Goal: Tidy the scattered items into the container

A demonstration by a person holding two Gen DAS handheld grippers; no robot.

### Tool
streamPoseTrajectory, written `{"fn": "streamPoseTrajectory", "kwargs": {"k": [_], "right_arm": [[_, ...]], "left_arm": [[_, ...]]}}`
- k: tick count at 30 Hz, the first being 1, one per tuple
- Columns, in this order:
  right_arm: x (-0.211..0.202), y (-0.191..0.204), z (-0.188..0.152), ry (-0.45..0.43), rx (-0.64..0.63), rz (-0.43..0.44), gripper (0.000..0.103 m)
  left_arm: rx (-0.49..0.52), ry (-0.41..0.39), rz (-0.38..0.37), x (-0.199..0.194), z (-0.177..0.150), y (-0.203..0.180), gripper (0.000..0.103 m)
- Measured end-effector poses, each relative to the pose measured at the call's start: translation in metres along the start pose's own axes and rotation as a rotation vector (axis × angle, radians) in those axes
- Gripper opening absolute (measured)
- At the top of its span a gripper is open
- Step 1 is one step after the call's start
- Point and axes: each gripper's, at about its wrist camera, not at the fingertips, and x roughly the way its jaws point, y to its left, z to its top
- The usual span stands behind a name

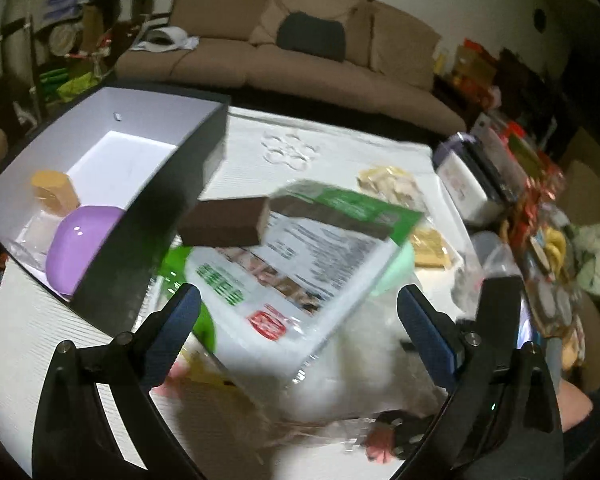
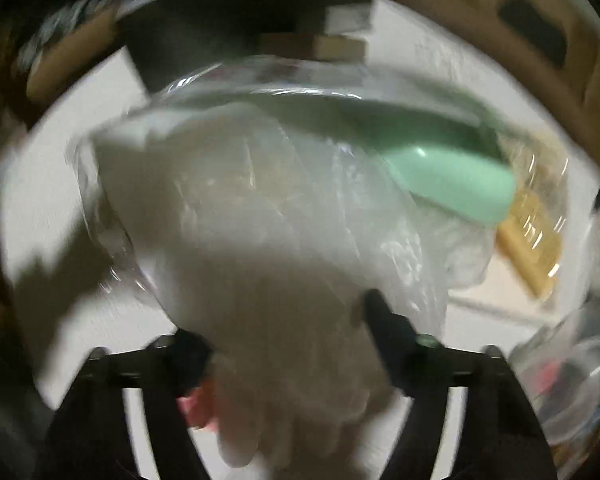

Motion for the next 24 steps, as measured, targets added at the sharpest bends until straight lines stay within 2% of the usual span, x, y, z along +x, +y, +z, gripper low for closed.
{"fn": "streamPoseTrajectory", "kwargs": {"k": [2,4,6,7,8,10,11,12,14,17,19,22,23,24], "right_arm": [[-0.021,-0.006,0.0,-0.037,0.024,0.016,0.049],[-0.048,-0.016,-0.004,-0.09,0.057,0.022,0.048],[-0.082,-0.041,-0.015,-0.182,0.179,0.068,0.045],[-0.098,-0.055,-0.023,-0.235,0.259,0.127,0.04],[-0.113,-0.076,-0.03,-0.306,0.359,0.203,0.022],[-0.127,-0.108,-0.038,-0.404,0.509,0.303,0.006],[-0.13,-0.122,-0.044,-0.444,0.588,0.331,0.006],[-0.13,-0.131,-0.048,-0.46,0.63,0.322,0.006],[-0.128,-0.137,-0.05,-0.454,0.643,0.253,0.005],[-0.133,-0.137,-0.052,-0.472,0.625,0.25,0.005],[-0.155,-0.142,-0.061,-0.599,0.638,0.261,0.004],[-0.207,-0.158,-0.092,-0.888,0.684,0.334,0.004],[-0.221,-0.162,-0.099,-0.94,0.687,0.339,0.005],[-0.227,-0.163,-0.1,-0.932,0.674,0.319,0.005]], "left_arm": [[-0.053,-0.021,-0.021,-0.002,0.004,0.011,0.098],[-0.088,-0.027,-0.061,-0.002,0.007,0.017,0.099],[-0.094,-0.026,-0.071,-0.001,0.008,0.017,0.099],[-0.09,-0.024,-0.068,-0.001,0.007,0.016,0.099],[-0.082,-0.019,-0.065,0.001,0.007,0.013,0.099],[-0.065,-0.006,-0.062,0.005,0.006,0.007,0.099],[-0.059,-0.003,-0.062,0.006,0.005,0.003,0.099],[-0.046,0.003,-0.067,0.008,0.004,-0.002,0.099],[-0.017,0.016,-0.076,0.01,0.002,-0.012,0.099],[0.046,0.056,-0.094,0.018,-0.005,-0.03,0.099],[0.091,0.088,-0.099,0.024,-0.011,-0.043,0.099],[0.193,0.108,-0.074,0.03,-0.021,-0.069,0.099],[0.215,0.108,-0.074,0.03,-0.023,-0.075,0.099],[0.241,0.109,-0.074,0.031,-0.026,-0.082,0.099]]}}
